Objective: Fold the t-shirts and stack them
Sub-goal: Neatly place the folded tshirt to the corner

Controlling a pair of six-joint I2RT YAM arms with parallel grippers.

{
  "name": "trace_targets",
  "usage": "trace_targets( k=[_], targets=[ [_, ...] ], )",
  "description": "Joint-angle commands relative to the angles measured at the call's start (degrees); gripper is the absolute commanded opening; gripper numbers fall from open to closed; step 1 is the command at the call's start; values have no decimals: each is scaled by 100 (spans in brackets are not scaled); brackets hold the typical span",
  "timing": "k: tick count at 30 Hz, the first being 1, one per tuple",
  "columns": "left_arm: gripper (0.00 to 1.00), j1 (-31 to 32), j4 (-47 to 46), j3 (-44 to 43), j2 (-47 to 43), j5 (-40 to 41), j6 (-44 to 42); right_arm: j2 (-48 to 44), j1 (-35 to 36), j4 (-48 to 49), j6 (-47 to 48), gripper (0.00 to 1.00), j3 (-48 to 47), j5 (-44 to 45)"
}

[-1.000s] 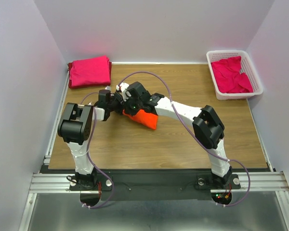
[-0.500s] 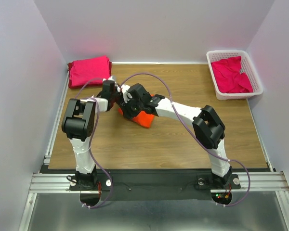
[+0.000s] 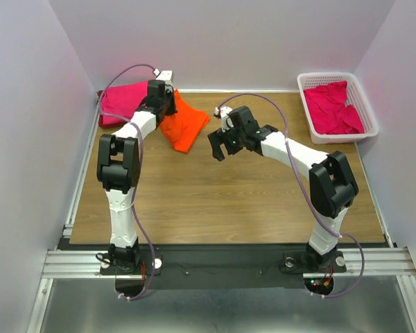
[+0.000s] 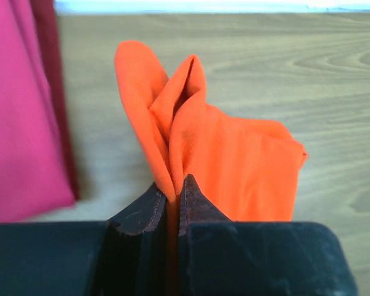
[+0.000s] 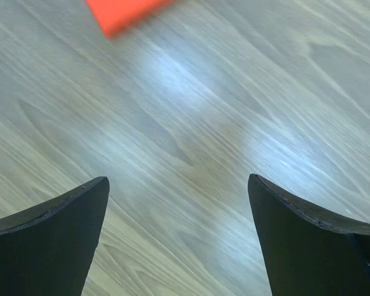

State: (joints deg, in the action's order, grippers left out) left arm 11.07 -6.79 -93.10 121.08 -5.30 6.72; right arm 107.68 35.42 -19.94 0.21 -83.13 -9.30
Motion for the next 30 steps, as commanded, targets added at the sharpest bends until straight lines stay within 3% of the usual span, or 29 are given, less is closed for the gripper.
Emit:
trace_targets(
  k=[1, 6, 12, 22, 30],
  targets=[
    [0, -87, 28, -1024, 109, 249, -1119, -405, -26, 8, 199, 100, 174, 77],
    [0, -201, 441, -2359, 644, 310, -1401, -449, -53, -1, 243, 100, 271, 86],
    [0, -298, 485, -2994, 786, 381, -1638, -432, -44, -9, 243, 100, 271, 95],
    [0, -492, 591, -3592, 751, 161, -1692, -379, -61, -18, 208, 100, 254, -2],
    [0, -553, 617, -3531, 593, 47, -1674, -265, -53, -36, 181, 100, 175, -46]
  ],
)
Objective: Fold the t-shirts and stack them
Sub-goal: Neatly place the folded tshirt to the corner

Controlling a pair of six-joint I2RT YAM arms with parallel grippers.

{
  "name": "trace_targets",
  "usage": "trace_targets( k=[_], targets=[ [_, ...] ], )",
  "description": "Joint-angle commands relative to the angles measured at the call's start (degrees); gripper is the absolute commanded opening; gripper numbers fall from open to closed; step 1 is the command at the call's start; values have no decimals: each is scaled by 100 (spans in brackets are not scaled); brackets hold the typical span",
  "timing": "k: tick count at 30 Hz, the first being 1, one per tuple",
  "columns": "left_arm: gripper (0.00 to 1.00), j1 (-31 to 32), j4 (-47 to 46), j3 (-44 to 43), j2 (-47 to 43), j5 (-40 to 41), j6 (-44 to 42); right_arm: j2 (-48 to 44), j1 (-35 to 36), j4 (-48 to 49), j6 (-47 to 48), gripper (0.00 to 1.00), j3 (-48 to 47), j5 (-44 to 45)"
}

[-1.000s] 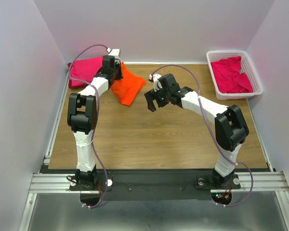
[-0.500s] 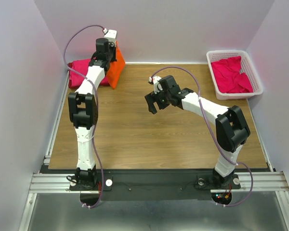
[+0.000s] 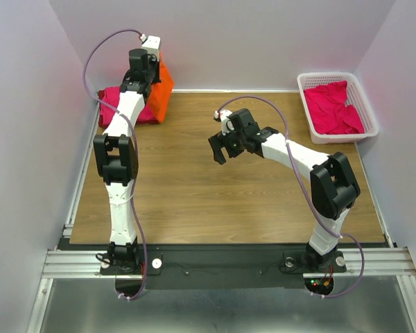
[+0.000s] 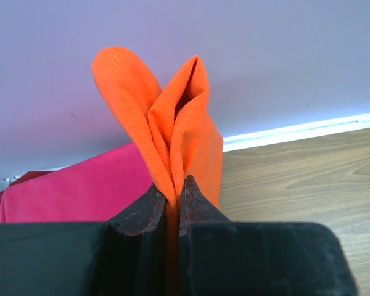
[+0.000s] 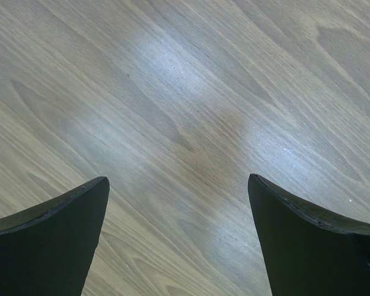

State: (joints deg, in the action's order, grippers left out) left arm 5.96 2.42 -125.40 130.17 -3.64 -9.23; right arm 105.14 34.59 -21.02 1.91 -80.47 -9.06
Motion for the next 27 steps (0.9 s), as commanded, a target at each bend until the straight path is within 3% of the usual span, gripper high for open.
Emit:
trace_targets(
  k=[1, 10, 27],
  targets=[
    [0, -59, -303, -300, -334, -137, -78, 6, 22, 71, -7, 100, -101, -70],
    [0, -437, -435, -160, -282, -400, -26, 164, 30, 27, -42, 100, -162, -78],
    [0, -1333, -944, -292, 694, -990, 484, 691, 30, -201, -68, 100, -505, -87]
  ],
)
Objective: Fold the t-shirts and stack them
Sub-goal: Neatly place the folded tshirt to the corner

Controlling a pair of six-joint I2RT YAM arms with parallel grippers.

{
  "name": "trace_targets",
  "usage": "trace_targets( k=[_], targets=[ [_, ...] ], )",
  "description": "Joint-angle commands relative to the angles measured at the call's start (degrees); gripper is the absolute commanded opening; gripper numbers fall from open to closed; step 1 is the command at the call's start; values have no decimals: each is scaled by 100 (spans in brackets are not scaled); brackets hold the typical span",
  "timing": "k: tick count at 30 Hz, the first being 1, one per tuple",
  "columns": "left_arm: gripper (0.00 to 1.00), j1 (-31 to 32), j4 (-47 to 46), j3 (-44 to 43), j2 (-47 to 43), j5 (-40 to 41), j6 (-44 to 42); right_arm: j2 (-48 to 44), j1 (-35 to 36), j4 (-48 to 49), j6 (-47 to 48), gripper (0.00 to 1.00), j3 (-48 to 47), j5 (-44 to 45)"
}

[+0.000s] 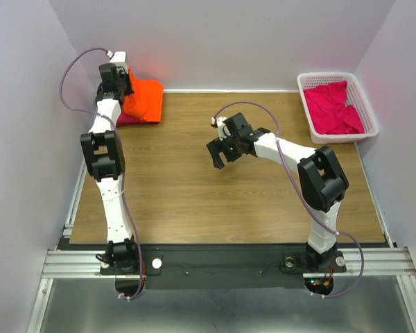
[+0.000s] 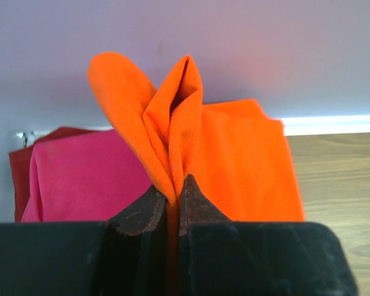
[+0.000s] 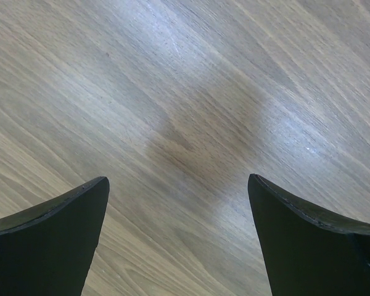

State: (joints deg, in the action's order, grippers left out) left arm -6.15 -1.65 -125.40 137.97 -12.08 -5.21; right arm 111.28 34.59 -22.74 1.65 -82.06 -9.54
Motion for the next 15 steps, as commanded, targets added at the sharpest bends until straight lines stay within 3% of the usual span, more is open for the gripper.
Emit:
trace_targets(
  k=[1, 15],
  targets=[
    [0, -149, -573, -266, -78, -146, 82, 86, 22, -46, -42, 100, -363, -48],
    [0, -589, -1109, 236, -104, -155, 354, 218, 30, -90, -7, 100, -381, -30]
  ],
)
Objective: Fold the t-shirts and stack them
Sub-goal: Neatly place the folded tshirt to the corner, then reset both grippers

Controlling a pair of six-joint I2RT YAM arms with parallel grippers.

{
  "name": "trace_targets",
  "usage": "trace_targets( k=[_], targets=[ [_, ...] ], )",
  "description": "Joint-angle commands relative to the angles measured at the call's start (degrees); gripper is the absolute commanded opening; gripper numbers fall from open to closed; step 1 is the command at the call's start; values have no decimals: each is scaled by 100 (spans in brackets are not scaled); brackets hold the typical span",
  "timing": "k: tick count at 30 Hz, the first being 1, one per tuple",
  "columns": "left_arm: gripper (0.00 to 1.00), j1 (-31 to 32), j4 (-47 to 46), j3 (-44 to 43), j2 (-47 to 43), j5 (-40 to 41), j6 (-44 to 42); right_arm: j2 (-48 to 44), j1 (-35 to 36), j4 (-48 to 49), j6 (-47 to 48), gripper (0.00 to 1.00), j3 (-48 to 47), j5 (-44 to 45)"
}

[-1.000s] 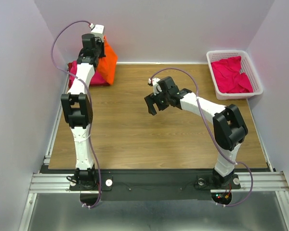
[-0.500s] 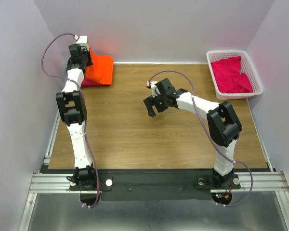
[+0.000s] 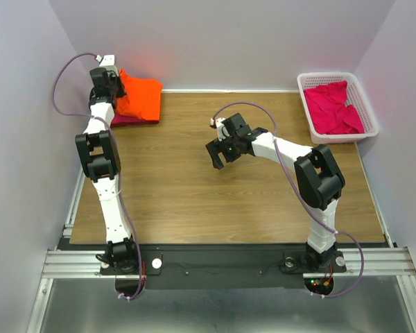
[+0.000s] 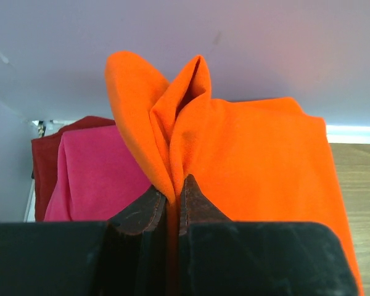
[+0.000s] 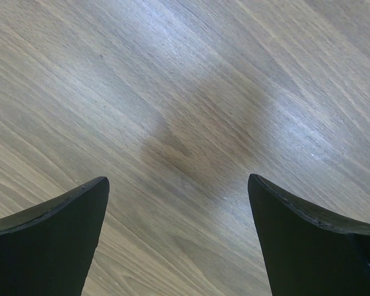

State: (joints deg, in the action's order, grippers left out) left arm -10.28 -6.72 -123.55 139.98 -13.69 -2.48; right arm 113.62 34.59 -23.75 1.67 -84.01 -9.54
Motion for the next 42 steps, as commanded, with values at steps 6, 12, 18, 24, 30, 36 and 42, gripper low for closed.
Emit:
trace_targets(
  k=[6, 12, 18, 24, 30, 36, 42],
  targets=[
    [21, -316, -375, -160, -15, 86, 178, -33, 30, -7, 0, 100, -177, -4],
    [60, -448, 143, -678, 55, 305, -85, -200, 22, -7, 26, 100, -151, 145],
    [63, -597, 435, -548, -506, 464, -340, -613, -101, -7, 9, 100, -11, 163],
    [64, -598, 918, -232, -1297, 578, -596, -1157, -558, -7, -123, 100, 262, -108],
    [67, -606, 971, 1033, -2553, 123, -683, -1869, -1304, -51, -404, 100, 648, -592],
    [98, -431, 1348, 2237, -3810, -608, -982, -2493, -2069, -121, -589, 100, 1026, -962],
    [99, 25, 1779, 3476, -5076, -1021, -1079, -3064, -2615, -148, -580, 100, 1571, -1059]
  ],
)
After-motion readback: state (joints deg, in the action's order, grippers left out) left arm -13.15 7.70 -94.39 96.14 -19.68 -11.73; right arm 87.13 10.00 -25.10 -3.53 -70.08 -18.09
